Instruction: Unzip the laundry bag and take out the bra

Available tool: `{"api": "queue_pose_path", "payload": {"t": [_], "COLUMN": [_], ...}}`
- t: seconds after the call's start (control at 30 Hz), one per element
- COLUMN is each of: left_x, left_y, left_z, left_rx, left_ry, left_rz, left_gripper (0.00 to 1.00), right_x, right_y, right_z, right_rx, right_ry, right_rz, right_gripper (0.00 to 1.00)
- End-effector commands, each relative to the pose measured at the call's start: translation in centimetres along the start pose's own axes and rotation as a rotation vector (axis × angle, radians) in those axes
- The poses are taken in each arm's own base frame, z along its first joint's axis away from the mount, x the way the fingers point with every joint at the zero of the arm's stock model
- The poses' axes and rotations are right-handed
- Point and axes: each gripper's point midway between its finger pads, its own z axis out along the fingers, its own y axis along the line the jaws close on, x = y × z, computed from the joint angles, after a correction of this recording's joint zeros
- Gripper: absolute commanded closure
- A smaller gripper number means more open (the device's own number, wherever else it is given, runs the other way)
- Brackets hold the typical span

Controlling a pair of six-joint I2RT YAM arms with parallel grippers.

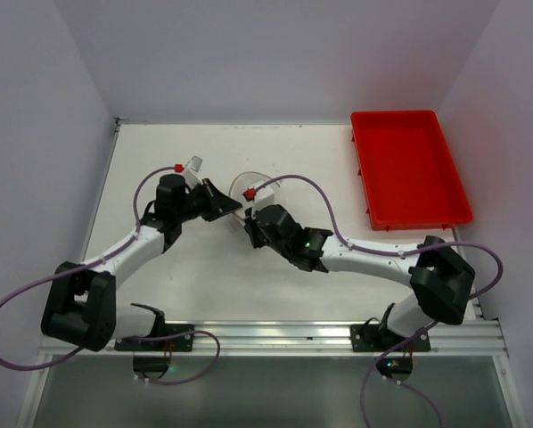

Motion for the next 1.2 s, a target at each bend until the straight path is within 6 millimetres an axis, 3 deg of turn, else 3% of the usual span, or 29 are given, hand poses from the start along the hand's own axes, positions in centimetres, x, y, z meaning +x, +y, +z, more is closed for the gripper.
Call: {"api": "queue_pose_path", "payload": {"t": [0.0,0.2,0.37,0.53,0.63,0.73,0.87,1.0,1.03,1.17], "left_x": [-3.1,-3.7,-5.5,-7.3,-7.5,-6.8,-6.4,-6.3,-5.4,-4.2], "left_y": [-1.2,-1.9,-1.2,-1.2,-1.2,-1.5,-2.4,-2.4,-1.6,-1.8], "left_z": [0.2,0.9,0.5,0.5,0.9,1.0,0.0,-2.4,-2.7,-3.5], "left_rx": [0.04,0.097,0.046,0.032,0.047,0.086,0.102,0.042,0.03,0.045], "left_ry": [-0.03,0.03,0.011,-0.021,-0.036,-0.007,-0.016,-0.129,-0.127,-0.121], "left_rz": [0.105,0.127,0.161,0.194,0.189,0.169,0.163,0.158,0.143,0.119], "left_gripper": [1.0,1.0,1.0,1.0,1.0,0.66,0.33,0.25,0.24,0.21], "right_x": [-0.8,0.0,0.6,0.4,0.1,-0.2,-1.1,-1.1,-1.3,-2.1], "right_y": [-2.6,-4.3,-5.9,-5.7,-4.5,-3.3,-1.7,-1.3,-1.2,-0.3], "right_z": [-2.4,-3.4,-3.6,-4.0,-3.9,-3.3,-2.2,-1.1,-0.9,-0.2], "right_rx": [0.092,0.112,0.1,0.056,-0.002,-0.043,-0.103,-0.097,-0.1,-0.124], "right_ry": [-0.011,0.03,0.053,0.066,0.07,0.066,0.036,0.03,0.023,-0.01], "right_rz": [-0.09,-0.153,-0.121,-0.114,-0.095,-0.064,-0.006,0.029,0.037,0.079], "right_gripper": [1.0,1.0,1.0,1.0,1.0,1.0,1.0,1.0,1.0,1.0]}}
